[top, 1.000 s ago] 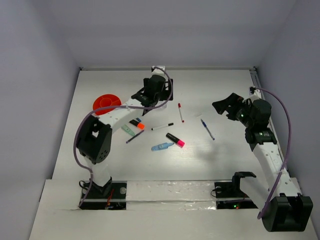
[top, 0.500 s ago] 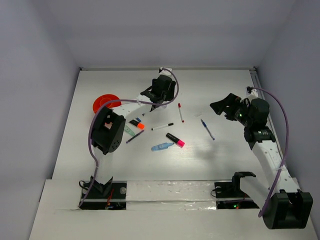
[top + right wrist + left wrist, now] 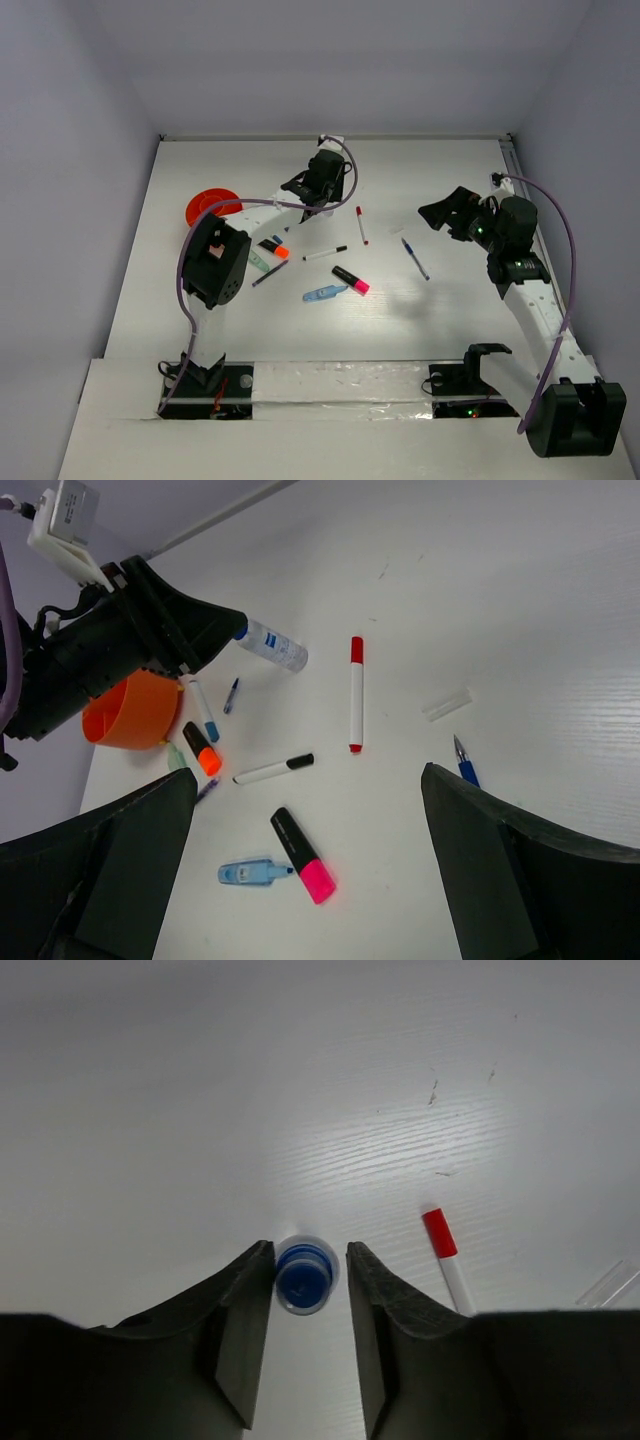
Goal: Sort the stationery into containers
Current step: Pick up the stationery from the center of the board.
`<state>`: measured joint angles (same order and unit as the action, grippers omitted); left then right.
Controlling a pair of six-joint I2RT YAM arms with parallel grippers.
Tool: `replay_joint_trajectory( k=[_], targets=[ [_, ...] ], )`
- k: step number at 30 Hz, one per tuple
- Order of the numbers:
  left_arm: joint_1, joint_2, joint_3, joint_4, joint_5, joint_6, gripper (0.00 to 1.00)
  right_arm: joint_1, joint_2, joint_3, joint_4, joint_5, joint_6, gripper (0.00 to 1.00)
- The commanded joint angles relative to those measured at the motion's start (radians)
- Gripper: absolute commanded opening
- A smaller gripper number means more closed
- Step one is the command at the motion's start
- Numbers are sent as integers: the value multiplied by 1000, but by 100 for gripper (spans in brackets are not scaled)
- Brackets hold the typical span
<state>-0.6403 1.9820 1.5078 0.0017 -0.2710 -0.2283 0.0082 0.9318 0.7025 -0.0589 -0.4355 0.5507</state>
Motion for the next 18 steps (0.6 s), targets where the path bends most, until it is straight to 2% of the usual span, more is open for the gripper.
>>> replay_joint_trajectory(
  k=[1,4,8,13,15,16,18],
  targets=[
    [-5,-18,11,6,-22,4,31,9,-8,-8,48,-22,-1,100],
    [-5,-14,17,0,-25,6,22,9,-8,-5,48,-26,0,100],
    [-5,-2,29,-14,-34,6,26,9,-13,-5,44,-26,0,100],
    [4,11,31,-25,-39,9,26,9,-22,-5,39,-28,-1,100],
    [4,6,32,-25,-37,9,19,9,-24,-5,39,-28,-1,100],
    [4,-8,31,-23,-37,9,11,9,-27,-3,39,-28,-1,100],
    [4,-31,22,-14,-36,4,5,9,-30,-5,37,-32,0,100]
  ],
)
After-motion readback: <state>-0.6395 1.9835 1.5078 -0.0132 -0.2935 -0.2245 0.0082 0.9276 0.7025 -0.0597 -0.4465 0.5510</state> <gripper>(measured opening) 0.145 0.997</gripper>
